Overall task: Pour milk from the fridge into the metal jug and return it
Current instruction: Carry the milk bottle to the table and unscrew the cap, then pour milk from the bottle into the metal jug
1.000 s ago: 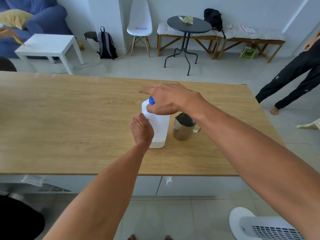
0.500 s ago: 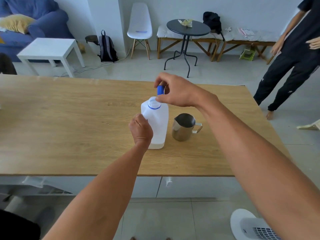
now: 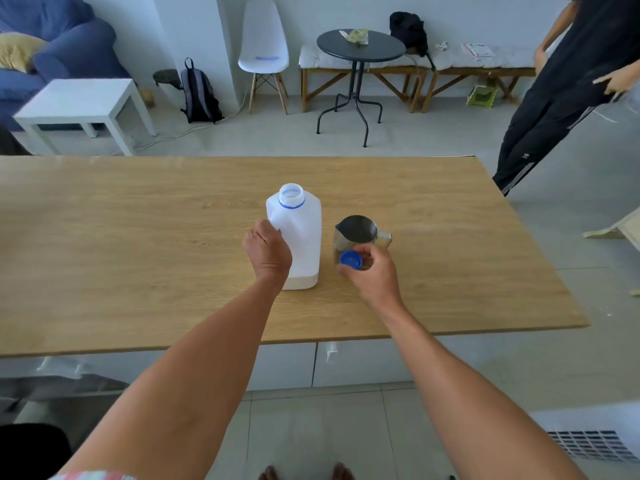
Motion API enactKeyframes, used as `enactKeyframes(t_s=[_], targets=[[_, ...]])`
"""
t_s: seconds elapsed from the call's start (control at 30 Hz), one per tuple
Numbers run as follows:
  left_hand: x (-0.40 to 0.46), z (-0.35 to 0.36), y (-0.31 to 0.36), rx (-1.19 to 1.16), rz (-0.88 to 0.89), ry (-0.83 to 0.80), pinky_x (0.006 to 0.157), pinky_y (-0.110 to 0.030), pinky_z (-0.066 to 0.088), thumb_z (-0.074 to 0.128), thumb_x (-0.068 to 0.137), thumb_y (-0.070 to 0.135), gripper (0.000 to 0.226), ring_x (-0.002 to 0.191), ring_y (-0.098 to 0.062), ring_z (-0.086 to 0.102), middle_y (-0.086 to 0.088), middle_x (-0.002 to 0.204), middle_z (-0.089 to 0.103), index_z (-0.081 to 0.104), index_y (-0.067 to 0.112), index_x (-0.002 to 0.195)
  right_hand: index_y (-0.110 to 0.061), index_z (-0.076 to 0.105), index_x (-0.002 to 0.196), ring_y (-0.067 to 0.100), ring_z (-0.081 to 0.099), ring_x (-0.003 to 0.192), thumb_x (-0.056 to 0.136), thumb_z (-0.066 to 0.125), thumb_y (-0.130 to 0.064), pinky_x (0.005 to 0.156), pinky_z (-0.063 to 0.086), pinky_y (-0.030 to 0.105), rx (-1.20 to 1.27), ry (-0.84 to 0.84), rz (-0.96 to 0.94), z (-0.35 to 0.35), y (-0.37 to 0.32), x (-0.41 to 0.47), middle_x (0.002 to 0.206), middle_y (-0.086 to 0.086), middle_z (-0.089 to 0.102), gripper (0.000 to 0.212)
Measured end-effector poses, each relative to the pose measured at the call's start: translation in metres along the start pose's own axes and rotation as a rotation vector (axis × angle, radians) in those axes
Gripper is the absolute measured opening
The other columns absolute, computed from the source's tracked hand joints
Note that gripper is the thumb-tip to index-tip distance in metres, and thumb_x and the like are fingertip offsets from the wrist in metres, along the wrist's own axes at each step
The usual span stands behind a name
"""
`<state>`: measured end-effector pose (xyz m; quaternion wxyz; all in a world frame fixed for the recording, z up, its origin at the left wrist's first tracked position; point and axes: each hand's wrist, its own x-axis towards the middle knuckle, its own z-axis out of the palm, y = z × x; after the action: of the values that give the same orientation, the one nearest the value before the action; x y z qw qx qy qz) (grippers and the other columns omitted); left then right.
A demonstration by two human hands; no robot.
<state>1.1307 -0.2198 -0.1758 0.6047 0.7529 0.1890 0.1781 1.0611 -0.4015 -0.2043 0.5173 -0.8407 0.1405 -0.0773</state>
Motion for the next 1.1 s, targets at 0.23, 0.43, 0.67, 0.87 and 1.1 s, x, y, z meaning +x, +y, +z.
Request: enactKeyframes(t_s=[0.23, 0.43, 0.67, 0.87, 1.1], targets=[[-0.002, -0.001, 0.003, -0.011, -0.014, 0.002, 0.043, -0.023, 0.024, 0.041, 0.096, -0.003, 0.044, 0.044, -0.006, 0.023, 0.000, 0.063, 0.022, 0.023, 0.019, 0.062, -0.018, 0.065, 0.118, 0.019, 0.056, 0.111, 0.081, 0.087, -0.020, 0.100, 0.051, 0.039, -0.172, -0.037, 0.100, 0.013, 0.051, -0.010, 0.113, -0.005, 0.057, 0.043], [-0.003, -0.001, 0.005, -0.005, 0.001, 0.010, 0.042, -0.021, 0.025, 0.041, 0.096, -0.005, 0.045, 0.043, -0.005, 0.024, 0.001, 0.063, 0.021, 0.023, 0.019, 0.062, -0.021, 0.065, 0.118, 0.022, 0.057, 0.111, 0.079, 0.088, -0.027, 0.098, 0.053, 0.045, -0.238, -0.035, 0.117, 0.020, 0.072, -0.010, 0.114, -0.006, 0.059, 0.046], [0.000, 0.001, -0.001, 0.006, -0.005, 0.010, 0.043, -0.024, 0.022, 0.040, 0.094, -0.002, 0.037, 0.048, -0.009, 0.021, -0.009, 0.067, 0.026, 0.027, 0.015, 0.064, -0.022, 0.058, 0.130, 0.014, 0.051, 0.118, 0.075, 0.090, -0.038, 0.102, 0.049, 0.038, -0.175, -0.048, 0.149, 0.013, 0.069, -0.013, 0.122, -0.010, 0.052, 0.066], [0.003, 0.003, -0.009, 0.022, 0.000, -0.011, 0.044, -0.028, 0.017, 0.039, 0.094, 0.003, 0.032, 0.063, -0.020, 0.019, -0.012, 0.065, 0.034, 0.031, 0.011, 0.064, -0.020, 0.055, 0.110, 0.015, 0.056, 0.093, 0.091, 0.070, -0.037, 0.084, 0.056, 0.044, 0.025, 0.200, 0.050, -0.014, 0.029, 0.006, 0.105, -0.003, 0.056, 0.030], [0.002, 0.002, -0.008, -0.025, 0.010, -0.016, 0.047, -0.029, 0.018, 0.036, 0.087, 0.015, 0.026, 0.063, -0.021, 0.023, -0.012, 0.063, 0.035, 0.031, 0.006, 0.063, -0.007, 0.055, 0.139, 0.028, 0.051, 0.132, 0.105, 0.042, -0.021, 0.111, 0.043, 0.042, -0.093, 0.138, 0.074, -0.040, -0.007, 0.071, 0.143, 0.012, 0.054, 0.039]])
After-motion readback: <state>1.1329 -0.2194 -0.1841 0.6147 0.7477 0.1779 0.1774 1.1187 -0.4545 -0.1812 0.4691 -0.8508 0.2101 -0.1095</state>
